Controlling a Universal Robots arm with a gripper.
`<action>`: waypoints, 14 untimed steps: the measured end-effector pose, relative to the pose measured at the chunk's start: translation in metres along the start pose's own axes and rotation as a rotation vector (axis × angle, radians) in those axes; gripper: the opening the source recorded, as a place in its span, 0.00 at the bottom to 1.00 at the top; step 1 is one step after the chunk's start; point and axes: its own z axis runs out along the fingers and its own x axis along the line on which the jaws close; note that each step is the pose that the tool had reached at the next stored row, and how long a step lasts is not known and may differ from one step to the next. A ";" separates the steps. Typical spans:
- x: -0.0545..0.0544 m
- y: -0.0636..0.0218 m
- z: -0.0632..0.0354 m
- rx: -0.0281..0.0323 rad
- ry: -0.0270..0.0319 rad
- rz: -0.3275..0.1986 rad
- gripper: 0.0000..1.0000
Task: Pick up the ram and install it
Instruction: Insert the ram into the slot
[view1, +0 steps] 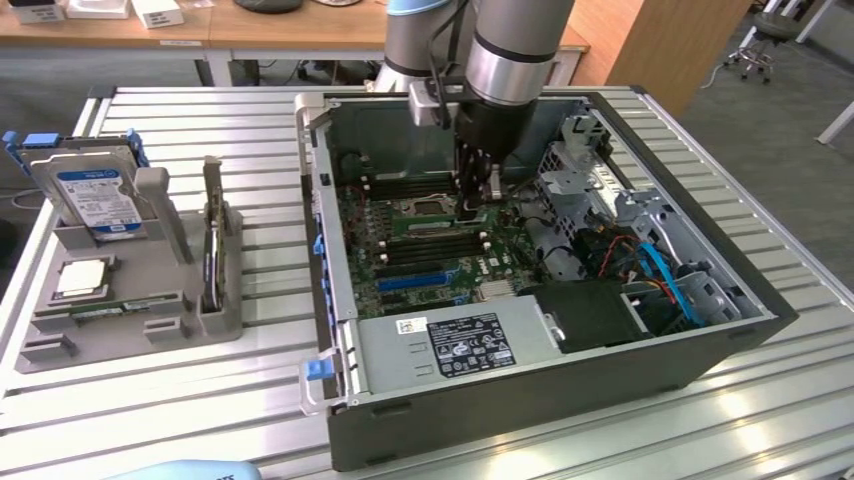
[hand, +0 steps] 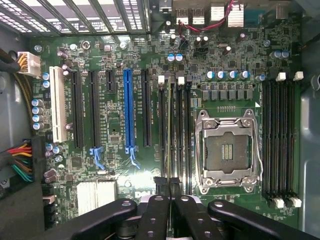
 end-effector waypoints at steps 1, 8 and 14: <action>0.000 0.0000 0.0010 -0.0001 0.0002 0.000 0.11; 0.000 -0.0001 0.0076 -0.0001 0.0004 0.000 0.11; 0.000 -0.0001 0.0092 0.0001 0.0003 0.000 0.11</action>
